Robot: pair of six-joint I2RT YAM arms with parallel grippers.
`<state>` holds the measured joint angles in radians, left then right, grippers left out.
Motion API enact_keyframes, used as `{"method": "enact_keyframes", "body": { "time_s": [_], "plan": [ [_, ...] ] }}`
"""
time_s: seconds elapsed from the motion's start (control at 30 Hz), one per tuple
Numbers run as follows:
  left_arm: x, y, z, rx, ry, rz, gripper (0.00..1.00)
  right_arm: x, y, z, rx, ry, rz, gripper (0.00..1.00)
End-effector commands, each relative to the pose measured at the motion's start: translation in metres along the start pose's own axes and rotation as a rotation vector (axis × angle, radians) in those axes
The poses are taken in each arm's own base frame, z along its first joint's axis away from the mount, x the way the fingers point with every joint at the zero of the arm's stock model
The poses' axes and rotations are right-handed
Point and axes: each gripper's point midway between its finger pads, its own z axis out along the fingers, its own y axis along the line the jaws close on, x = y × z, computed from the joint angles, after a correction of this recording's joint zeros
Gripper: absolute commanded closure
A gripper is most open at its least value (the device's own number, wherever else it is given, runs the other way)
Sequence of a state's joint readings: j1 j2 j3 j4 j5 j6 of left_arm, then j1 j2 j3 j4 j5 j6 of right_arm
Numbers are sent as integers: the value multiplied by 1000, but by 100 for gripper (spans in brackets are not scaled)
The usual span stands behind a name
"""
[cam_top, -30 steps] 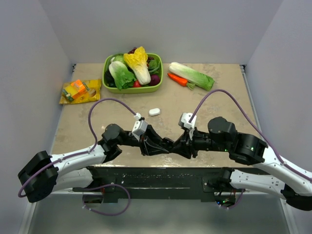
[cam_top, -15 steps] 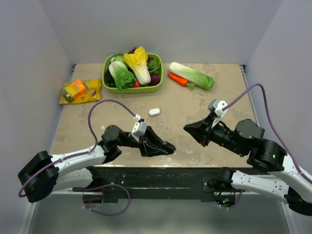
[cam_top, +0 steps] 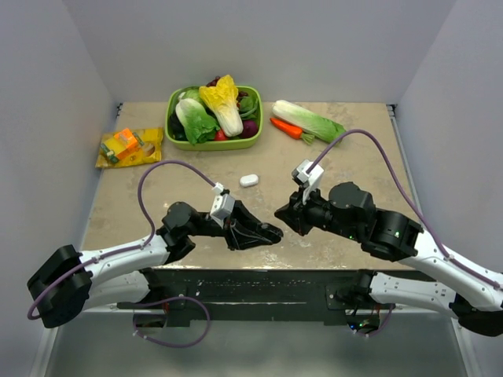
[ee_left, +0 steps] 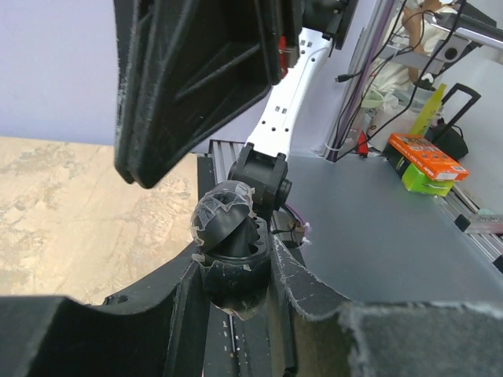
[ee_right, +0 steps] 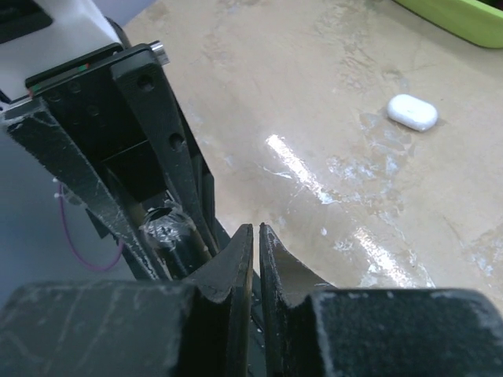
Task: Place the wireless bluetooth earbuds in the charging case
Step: Close the charging case, then place the charging case at the center of the board.
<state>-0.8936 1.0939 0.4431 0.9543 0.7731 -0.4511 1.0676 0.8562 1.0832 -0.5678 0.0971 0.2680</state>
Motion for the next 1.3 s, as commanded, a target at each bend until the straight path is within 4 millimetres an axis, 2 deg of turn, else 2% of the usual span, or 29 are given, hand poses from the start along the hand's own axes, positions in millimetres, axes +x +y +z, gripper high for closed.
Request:
{"method": "enact_keyframes", "body": {
  "time_s": [0.0, 0.43, 0.5, 0.57, 0.6, 0.63, 0.67, 0.73, 0.77, 0.8, 0.83, 0.87, 0.9, 0.93, 1.03, 1.13, 1.17, 1.27],
  "plan": [
    [-15, 2, 2, -20, -51, 68, 100, -7, 18, -3, -98, -15, -4, 88],
    [-21, 15, 5, -78, -67, 78, 100, 5, 28, 1, -164, 31, -26, 89],
    [-21, 19, 5, -99, -69, 72, 100, 2, 19, -1, -105, 13, 0, 88],
    [-13, 29, 5, -142, -52, 46, 100, -7, -15, -4, 91, -59, 53, 87],
    [-11, 42, 3, -212, -62, 29, 100, -12, -27, -9, 156, -106, 100, 81],
    [-7, 51, 1, -259, -65, -5, 100, -22, -50, -22, 279, -195, 133, 77],
    [7, 62, -2, -308, -64, -43, 100, -18, -59, -20, 313, -234, 156, 74],
    [16, 90, -9, -459, -106, -129, 100, -15, -71, -23, 366, -290, 194, 69],
    [33, 106, -11, -523, -84, -174, 100, -6, -80, -17, 415, -298, 203, 69],
    [38, 124, -16, -613, -96, -195, 100, -1, -84, -14, 432, -299, 215, 67],
    [44, 137, -17, -676, -97, -236, 100, 13, -89, -5, 460, -268, 209, 66],
    [65, 158, -20, -764, -40, -285, 100, 17, -93, -1, 487, -266, 213, 65],
    [72, 173, -25, -843, -36, -304, 100, 24, -95, 5, 499, -251, 225, 64],
    [88, 187, -29, -899, -11, -324, 100, 34, -97, 10, 511, -228, 221, 64],
    [92, 208, -28, -952, -48, -332, 100, 55, -99, 24, 519, -190, 236, 63],
    [110, 234, -20, -982, -9, -332, 100, 66, -95, 34, 486, -176, 248, 63],
    [124, 246, -17, -1003, 29, -349, 100, 66, -94, 36, 476, -177, 252, 63],
    [151, 266, -23, -1054, 87, -398, 100, 73, -93, 40, 479, -140, 239, 63]
  ]
}}
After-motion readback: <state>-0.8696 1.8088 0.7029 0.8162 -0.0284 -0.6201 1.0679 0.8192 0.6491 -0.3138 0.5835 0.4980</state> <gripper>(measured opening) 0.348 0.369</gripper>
